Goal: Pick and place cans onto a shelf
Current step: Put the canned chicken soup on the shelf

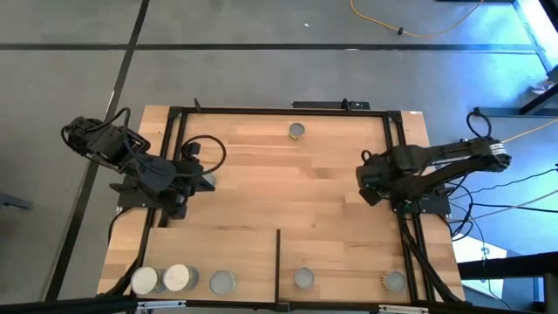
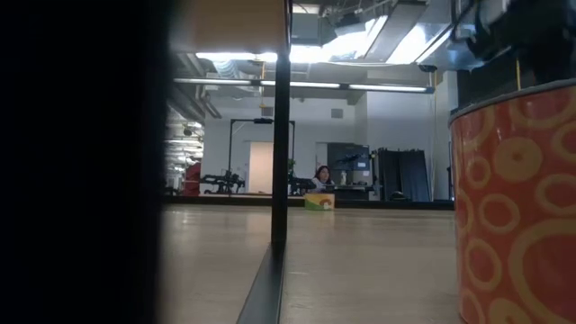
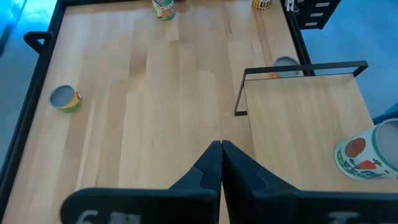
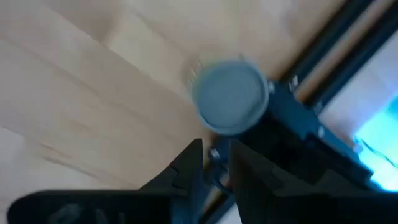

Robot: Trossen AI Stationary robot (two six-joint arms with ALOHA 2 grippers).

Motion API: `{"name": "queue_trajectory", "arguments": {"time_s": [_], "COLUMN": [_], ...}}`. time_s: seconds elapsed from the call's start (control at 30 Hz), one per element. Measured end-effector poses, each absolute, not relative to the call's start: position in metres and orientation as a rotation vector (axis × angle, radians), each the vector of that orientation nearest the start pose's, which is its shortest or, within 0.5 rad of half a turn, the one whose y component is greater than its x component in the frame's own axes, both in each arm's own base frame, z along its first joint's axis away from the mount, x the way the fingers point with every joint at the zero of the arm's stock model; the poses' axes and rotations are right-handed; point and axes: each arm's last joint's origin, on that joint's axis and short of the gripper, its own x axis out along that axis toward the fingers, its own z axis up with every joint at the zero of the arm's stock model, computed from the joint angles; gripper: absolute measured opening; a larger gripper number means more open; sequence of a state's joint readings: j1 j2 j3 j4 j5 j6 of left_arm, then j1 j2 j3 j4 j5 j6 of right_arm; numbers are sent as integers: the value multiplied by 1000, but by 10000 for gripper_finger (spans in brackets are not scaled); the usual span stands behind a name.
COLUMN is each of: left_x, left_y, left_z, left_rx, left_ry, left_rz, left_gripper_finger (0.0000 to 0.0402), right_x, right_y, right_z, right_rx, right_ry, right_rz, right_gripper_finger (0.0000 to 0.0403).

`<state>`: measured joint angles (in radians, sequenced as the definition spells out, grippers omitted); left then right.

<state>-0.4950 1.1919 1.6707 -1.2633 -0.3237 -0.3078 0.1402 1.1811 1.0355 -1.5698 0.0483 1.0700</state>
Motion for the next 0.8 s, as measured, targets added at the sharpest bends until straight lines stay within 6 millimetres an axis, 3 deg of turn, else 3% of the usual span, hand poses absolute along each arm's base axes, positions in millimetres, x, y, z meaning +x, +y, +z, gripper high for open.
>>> {"name": "queue_trajectory", "arguments": {"time_s": [0.13,0.27,0.37,0.8], "left_x": [162,162,162,165], "left_y": [-77,-77,-77,-78], "left_z": [448,448,448,450], "left_rx": [15,-5,-33,-76], "left_ry": [734,734,735,702], "left_rz": [-48,-41,-30,-26], "left_gripper_finger": [0,0,0,0], "right_x": [149,153,155,152], "right_y": [21,22,23,21], "right_z": [252,238,231,217], "right_rx": [620,624,610,542], "right_ry": [1633,1620,1618,1620], "right_rz": [-836,-769,-703,-706], "right_gripper_finger": [80,80,80,80]}}
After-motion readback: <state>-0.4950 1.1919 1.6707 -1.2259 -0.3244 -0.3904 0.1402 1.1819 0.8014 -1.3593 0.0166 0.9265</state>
